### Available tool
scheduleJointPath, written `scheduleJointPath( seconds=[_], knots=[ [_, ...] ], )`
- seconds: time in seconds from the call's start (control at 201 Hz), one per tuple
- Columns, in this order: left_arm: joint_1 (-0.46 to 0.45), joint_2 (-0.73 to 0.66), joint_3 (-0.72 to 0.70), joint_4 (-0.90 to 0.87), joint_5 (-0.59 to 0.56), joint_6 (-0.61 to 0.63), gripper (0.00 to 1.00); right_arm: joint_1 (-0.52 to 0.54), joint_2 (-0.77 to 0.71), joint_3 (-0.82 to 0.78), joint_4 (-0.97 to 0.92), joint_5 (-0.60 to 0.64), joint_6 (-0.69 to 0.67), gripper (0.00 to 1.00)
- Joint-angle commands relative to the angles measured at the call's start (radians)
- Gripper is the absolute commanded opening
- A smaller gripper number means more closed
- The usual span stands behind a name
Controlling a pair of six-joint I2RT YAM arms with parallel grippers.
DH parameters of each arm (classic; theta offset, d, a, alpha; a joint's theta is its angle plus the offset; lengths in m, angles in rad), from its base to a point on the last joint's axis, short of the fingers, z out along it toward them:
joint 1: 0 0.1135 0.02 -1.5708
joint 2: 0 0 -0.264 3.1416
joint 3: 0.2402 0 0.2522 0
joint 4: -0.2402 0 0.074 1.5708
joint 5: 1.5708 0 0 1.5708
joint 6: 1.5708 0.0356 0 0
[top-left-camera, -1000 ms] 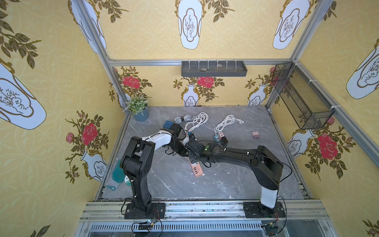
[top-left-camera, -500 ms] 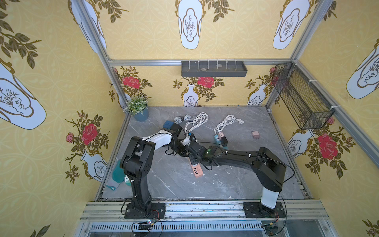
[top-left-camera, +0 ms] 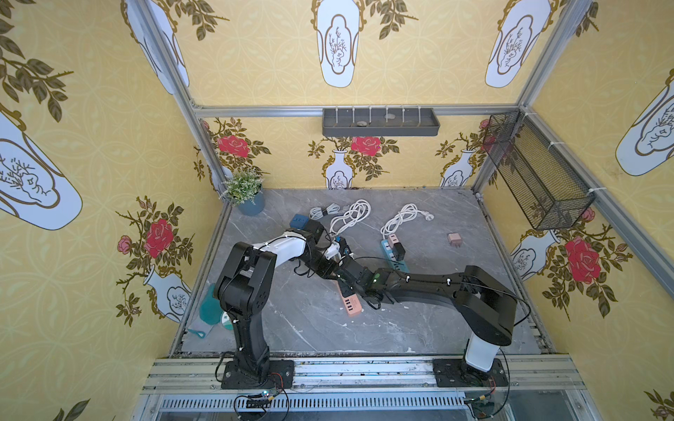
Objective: Pull the plug off the socket
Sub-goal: Remove the plug from the socket.
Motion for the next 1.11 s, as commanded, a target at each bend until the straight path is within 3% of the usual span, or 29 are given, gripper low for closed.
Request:
scheduleJointPath(
  seconds=[0.0, 0.378, 0.807, 1.105],
  knots=[
    [0.002, 0.016, -0.007, -0.021, -0.094, 0.007, 0.0, 0.01, -0.026, -0.008, 0.127, 0.072, -0.019, 0.0],
    [0.003, 0.017, -0.007, -0.021, -0.093, 0.008, 0.0, 0.012, -0.057, -0.06, 0.201, 0.063, -0.02, 0.0],
    [0.003, 0.017, -0.007, -0.02, -0.093, 0.008, 0.0, -0.023, 0.075, 0.202, -0.189, -0.071, 0.097, 0.0],
    [0.002, 0.017, -0.007, -0.021, -0.094, 0.008, 0.0, -0.023, 0.047, 0.151, -0.143, -0.06, 0.091, 0.0]
  ],
)
